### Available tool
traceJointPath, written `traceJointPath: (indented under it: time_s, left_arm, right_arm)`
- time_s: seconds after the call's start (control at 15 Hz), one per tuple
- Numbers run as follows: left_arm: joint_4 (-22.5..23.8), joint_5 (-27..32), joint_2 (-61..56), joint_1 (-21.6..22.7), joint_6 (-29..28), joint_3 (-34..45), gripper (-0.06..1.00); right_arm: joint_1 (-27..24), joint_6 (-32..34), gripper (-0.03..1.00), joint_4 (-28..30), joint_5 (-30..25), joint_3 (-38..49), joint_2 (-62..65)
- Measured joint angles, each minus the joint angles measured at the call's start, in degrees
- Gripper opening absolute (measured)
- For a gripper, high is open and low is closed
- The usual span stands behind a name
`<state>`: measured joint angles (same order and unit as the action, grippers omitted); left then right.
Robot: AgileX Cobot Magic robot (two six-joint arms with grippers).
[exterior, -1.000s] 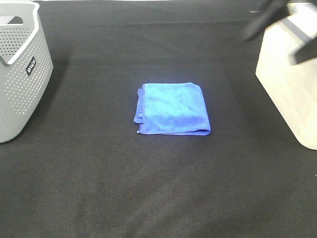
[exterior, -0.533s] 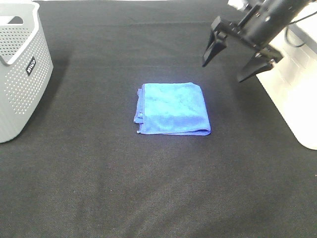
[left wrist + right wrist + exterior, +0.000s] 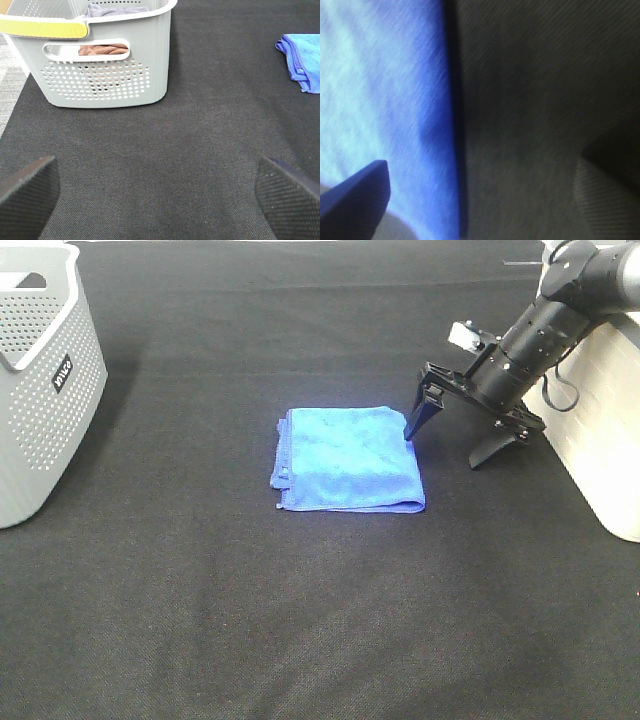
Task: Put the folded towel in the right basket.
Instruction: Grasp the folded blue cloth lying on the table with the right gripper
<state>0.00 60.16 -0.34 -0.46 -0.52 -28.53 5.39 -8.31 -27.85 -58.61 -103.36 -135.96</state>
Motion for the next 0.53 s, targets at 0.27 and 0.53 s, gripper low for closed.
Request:
traceJointPath:
  time_s: [0.27, 0.53]
  left_arm:
    - [0.0, 0.0, 0.0, 0.0, 0.0, 0.0, 0.99]
    - [0.0, 0.0, 0.0, 0.0, 0.0, 0.0, 0.99]
  right_arm:
    - [0.0, -1.3, 0.97, 0.1, 0.4, -0.1, 0.0]
    - [0.3, -1.4, 0.97, -0.2, 0.1, -0.6, -1.3]
